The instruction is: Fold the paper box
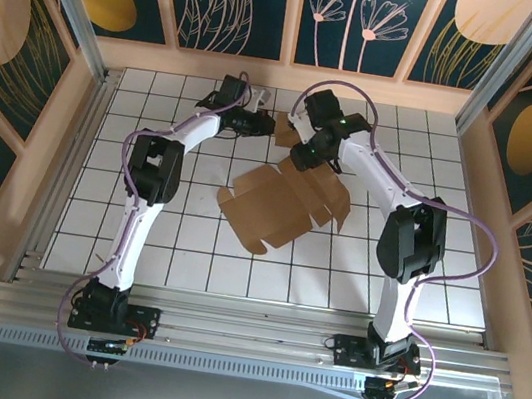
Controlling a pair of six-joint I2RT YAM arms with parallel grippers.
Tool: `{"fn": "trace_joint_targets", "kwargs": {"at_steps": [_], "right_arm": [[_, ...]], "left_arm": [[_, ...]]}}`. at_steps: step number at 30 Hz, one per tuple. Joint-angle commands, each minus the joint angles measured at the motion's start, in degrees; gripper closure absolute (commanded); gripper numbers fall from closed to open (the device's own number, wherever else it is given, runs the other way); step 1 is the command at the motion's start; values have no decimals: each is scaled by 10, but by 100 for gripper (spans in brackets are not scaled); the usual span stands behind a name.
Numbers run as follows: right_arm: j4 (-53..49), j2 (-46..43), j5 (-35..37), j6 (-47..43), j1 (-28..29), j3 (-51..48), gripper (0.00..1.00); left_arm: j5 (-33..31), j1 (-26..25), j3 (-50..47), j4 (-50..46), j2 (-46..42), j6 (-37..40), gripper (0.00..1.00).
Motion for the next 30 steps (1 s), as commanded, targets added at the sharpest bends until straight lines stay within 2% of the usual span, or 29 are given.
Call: {"fn": "trace_joint_targets", "kwargs": {"at_steps": [1,7,12,15,20,23,27,30], "right_arm": [[0,7,13,-10,6,21,54],[6,1,30,-13,6,3,54],[10,-3,40,-13,6,-11,54],[12,-3,52,-13,17,-15,54],[17,1,63,-14,18,-18,54],[17,4,63,-13,18,-15,54],[16,3,62,-14,20,-14,54],[16,0,56,-17,23,-20,54]], "left_arm": [[31,-18,-3,-6,3,36,98],[47,-19,-12,-14,-3,56,100],[12,-18,-62,-21,-45,101,100],[12,-18,-93,-17,-72,114,100],[87,-18,-162,47,-107,91,100],[105,-18,-184,80,-112,68,100],[71,-18,-158,60,-97,72,100],[-15,-18,-118,57,-87,62,100]]}}
